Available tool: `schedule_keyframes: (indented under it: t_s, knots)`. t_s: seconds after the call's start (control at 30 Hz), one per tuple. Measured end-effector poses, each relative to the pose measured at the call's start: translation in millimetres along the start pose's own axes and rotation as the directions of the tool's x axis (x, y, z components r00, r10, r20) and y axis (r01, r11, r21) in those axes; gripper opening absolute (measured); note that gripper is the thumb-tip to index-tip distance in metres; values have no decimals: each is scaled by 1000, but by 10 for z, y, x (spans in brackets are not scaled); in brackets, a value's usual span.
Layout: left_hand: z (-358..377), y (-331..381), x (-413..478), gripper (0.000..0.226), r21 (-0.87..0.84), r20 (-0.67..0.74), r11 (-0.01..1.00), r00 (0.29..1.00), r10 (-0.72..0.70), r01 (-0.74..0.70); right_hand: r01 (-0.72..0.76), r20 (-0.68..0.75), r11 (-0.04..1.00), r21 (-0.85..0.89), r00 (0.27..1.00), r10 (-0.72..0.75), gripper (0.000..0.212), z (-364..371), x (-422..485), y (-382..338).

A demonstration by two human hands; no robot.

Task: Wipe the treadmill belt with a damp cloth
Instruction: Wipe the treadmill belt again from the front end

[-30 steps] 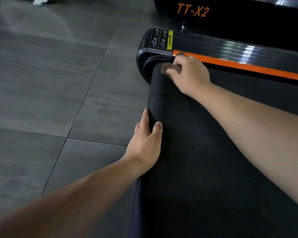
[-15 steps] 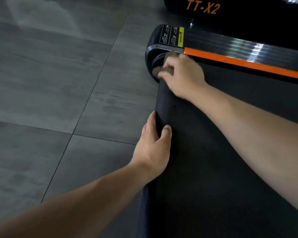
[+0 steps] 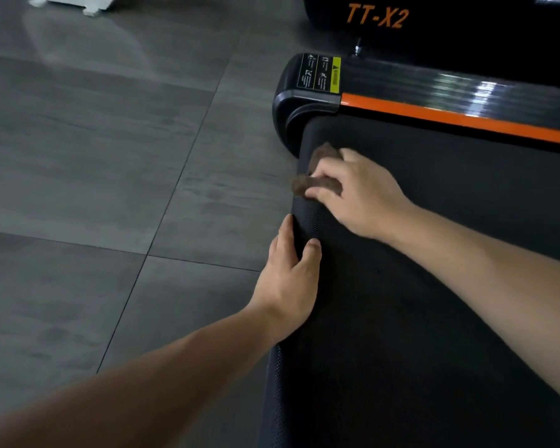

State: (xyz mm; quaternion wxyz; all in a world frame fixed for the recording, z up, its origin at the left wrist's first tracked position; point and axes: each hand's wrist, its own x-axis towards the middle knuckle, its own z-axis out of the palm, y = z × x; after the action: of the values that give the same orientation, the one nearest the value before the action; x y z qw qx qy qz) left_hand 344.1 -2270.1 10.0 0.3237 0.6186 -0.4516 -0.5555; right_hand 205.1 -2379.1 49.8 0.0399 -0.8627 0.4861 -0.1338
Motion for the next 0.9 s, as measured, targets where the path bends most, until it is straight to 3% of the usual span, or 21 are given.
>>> schedule_keyframes:
  t_s: [0.03, 0.17, 0.23, 0.33, 0.4, 0.43, 0.57, 0.63, 0.73, 0.8, 0.9]
  knots:
    - [-4, -24, -40, 65, -7, 5, 1000, 1000, -8, 8, -10, -30, 999, -40, 1000, 9, 26, -39, 37, 77]
    - [-3, -87, -140, 64, -22, 7, 999, 1000, -23, 23, -356, -186, 934, -20, 919, 346, 28, -51, 386, 329]
    - [-6, -105, -155, 61, -46, -1, 998, 1000, -30, 30, -332, -195, 943, -17, 926, 322, 27, 19, 240, 151]
    - [-5, -105, -169, 56, -93, -6, 995, 999, -34, 34, -127, -75, 989, 75, 988, 133, 23, -14, -348, -197]
    - [-7, -90, -179, 56, -84, -14, 996, 999, -44, 43, -57, -33, 998, 40, 998, 58, 23, -78, -470, -120]
    - [-8, -81, -180, 57, -73, -17, 996, 999, -43, 41, -66, -65, 998, -14, 996, 65, 23, -85, -378, -11]
    - [-4, -65, -182, 57, -46, -7, 998, 999, -45, 45, -396, -191, 918, 24, 900, 393, 22, -86, 93, 341]
    - [-3, -85, -189, 56, -65, -16, 997, 999, -44, 43, -355, -175, 935, 10, 920, 351, 21, -27, -52, 152]
    - [0, -97, -251, 55, -92, -21, 995, 998, -51, 49, -132, -73, 989, 64, 988, 136, 23, -46, -626, -241]
    - [2, -116, -320, 55, -84, -21, 995, 998, -55, 53, -73, -58, 997, 35, 996, 75, 22, -101, -703, -154]
    - [16, -147, -396, 56, -56, -19, 998, 999, -42, 40, -295, -158, 955, 16, 943, 294, 22, -108, -304, 171]
